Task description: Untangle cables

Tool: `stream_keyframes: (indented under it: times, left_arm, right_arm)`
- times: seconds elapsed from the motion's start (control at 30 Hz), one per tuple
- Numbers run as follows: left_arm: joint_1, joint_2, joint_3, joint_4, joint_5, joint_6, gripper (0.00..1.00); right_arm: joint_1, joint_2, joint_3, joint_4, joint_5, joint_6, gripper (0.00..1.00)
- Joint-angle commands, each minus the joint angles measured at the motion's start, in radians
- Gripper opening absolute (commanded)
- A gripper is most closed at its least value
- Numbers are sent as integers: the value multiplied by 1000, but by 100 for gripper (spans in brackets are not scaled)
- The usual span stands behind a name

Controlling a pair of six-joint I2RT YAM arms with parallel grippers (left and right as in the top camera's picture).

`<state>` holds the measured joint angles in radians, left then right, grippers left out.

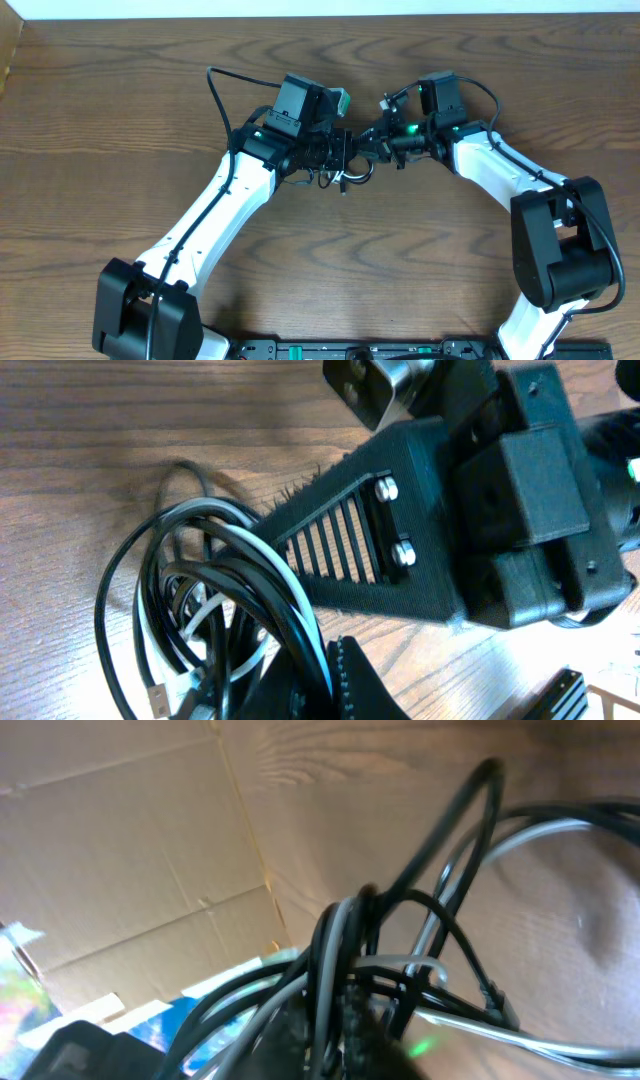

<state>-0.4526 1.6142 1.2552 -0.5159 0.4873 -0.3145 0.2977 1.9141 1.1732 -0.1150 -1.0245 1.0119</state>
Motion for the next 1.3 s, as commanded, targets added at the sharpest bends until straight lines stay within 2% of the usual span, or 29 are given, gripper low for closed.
stream_keyframes:
  times: [0.0, 0.2, 0.43, 0.57, 0.83, 0.97, 1.1, 1.13, 1.2, 1.27]
  left_arm:
    - [-2, -13, 9, 2, 19, 7, 8]
    - [-2, -13, 9, -27, 16, 108, 7]
    - [-2, -12, 9, -133, -7, 278, 7]
    - [-2, -12, 9, -156, -71, 286, 7]
    - [-2, -12, 9, -146, -80, 296, 7]
    - [-2, -12, 9, -146, -80, 296, 8]
    - [-2, -12, 9, -145, -80, 296, 8]
    - [-2, -12, 9, -143, -80, 295, 7]
    - [-2, -12, 9, -137, -80, 286, 7]
    - [-2, -12, 9, -126, -80, 253, 8]
  right_arm:
    - [11, -10, 3, 3, 24, -6, 1]
    - [-8, -10, 3, -12, 8, -150, 1]
    - [-120, -10, 3, -50, -164, -429, 1]
    - [-191, -10, 3, -83, -213, -500, 1]
    - [-237, -10, 3, -114, -201, -606, 1]
    - [-223, -10, 3, -130, -107, -688, 1]
    - [-219, -10, 3, -168, -52, -702, 1]
    - [-217, -10, 3, -177, -68, -701, 10]
    - [-207, -10, 3, -197, -111, -679, 37]
    - [-185, -10, 3, -232, -122, -648, 39]
